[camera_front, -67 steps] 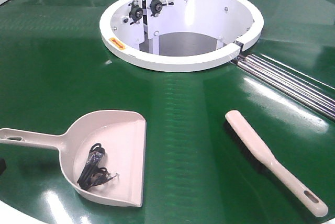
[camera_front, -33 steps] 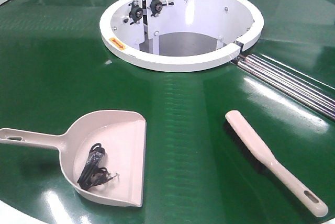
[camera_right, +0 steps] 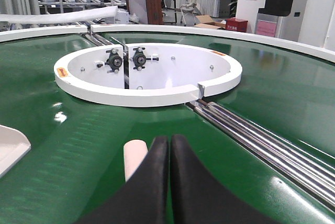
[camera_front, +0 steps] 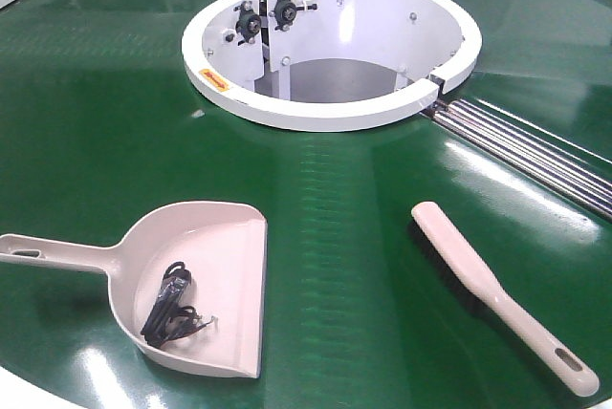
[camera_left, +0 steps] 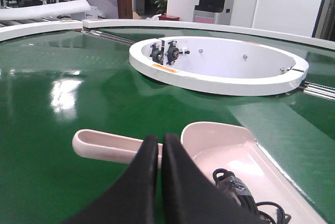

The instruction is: Clean and inspect green conveyor with broom and dustpan

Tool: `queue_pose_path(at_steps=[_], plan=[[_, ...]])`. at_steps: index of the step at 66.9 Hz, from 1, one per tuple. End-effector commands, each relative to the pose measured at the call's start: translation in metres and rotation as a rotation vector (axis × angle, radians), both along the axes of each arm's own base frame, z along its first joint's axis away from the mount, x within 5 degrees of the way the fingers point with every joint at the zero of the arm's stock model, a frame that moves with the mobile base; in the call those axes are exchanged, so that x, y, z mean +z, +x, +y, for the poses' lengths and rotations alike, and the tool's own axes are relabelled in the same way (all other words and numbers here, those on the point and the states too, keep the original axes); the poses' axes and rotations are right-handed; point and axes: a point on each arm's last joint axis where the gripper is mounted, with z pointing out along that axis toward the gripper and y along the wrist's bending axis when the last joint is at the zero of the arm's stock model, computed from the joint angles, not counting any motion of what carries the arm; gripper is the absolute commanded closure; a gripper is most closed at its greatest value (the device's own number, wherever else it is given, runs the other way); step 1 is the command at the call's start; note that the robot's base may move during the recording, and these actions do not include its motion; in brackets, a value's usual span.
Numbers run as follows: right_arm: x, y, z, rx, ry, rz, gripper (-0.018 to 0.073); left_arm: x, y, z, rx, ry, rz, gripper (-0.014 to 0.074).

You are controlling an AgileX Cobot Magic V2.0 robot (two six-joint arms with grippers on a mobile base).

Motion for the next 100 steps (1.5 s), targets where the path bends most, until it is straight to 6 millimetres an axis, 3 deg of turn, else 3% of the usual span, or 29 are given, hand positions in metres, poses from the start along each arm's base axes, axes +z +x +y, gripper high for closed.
queue_pose_path(at_steps=[1,67,85,100], plan=[[0.014,-0.001,0.0,-0.007,0.008,-0.089,0.0569,-0.004,0.0,0.0,-0.003,-0.018,-0.046,0.0604],[0.014,-0.001,-0.001,-0.008,0.006,-0.088,0.0569,-0.004,0.0,0.0,-0.003,-0.017,-0.046,0.0604],[-0.019,0.01,-0.006,-0.137,-0.027,-0.028,0.0569,-0.004,0.0,0.0,-0.003,-0.017,-0.046,0.0604],[-0.056,0.018,-0.006,-0.141,-0.015,-0.096,0.0569,-0.004,0.0,0.0,-0.003,-0.017,-0.046,0.0604]])
